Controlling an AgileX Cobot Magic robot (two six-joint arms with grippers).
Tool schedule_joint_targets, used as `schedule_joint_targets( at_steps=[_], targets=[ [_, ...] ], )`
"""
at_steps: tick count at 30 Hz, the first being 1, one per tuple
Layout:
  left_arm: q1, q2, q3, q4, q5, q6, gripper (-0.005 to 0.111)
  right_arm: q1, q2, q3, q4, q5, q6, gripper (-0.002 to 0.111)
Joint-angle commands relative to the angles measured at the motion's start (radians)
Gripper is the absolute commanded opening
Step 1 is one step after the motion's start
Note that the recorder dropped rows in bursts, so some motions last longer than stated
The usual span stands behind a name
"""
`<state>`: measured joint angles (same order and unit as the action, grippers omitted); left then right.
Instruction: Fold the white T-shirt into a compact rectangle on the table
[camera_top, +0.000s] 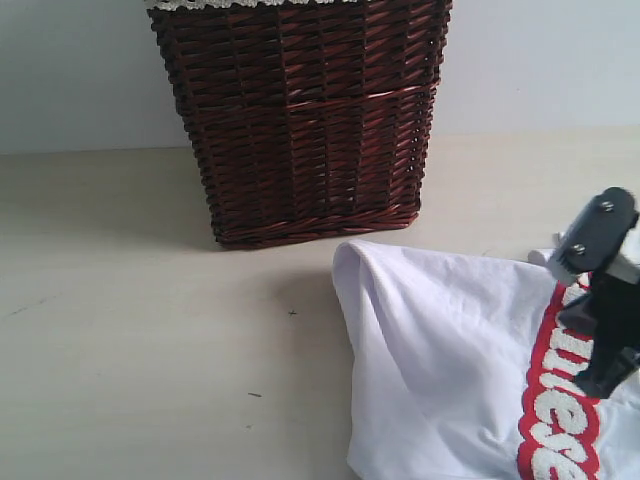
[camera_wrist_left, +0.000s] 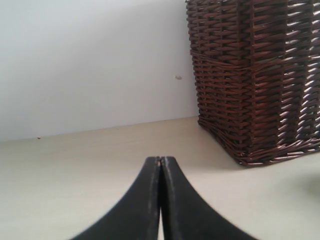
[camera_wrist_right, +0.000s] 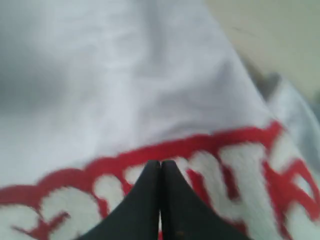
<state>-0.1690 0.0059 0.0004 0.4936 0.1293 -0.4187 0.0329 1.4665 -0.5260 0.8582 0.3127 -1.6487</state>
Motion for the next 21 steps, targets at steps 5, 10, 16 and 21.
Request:
schedule_joint_targets(
  at_steps=[5,10,16,21],
  targets=[
    [-0.004,-0.006,0.0,0.0,0.0,-0.003,0.0,0.084,0.262,-0.125,0.503,0.22,-0.35,0.0],
    [-0.004,-0.006,0.0,0.0,0.0,-0.003,0.0,0.155,0.375,-0.196,0.483,0.269,-0.338,0.0],
    [-0.004,-0.006,0.0,0.0,0.0,-0.003,0.0,0.253,0.417,-0.241,0.324,0.488,-0.293,0.0],
    [-0.004,-0.006,0.0,0.0,0.0,-0.003,0.0,0.31,0.414,-0.255,0.325,0.586,-0.293,0.0]
  ],
)
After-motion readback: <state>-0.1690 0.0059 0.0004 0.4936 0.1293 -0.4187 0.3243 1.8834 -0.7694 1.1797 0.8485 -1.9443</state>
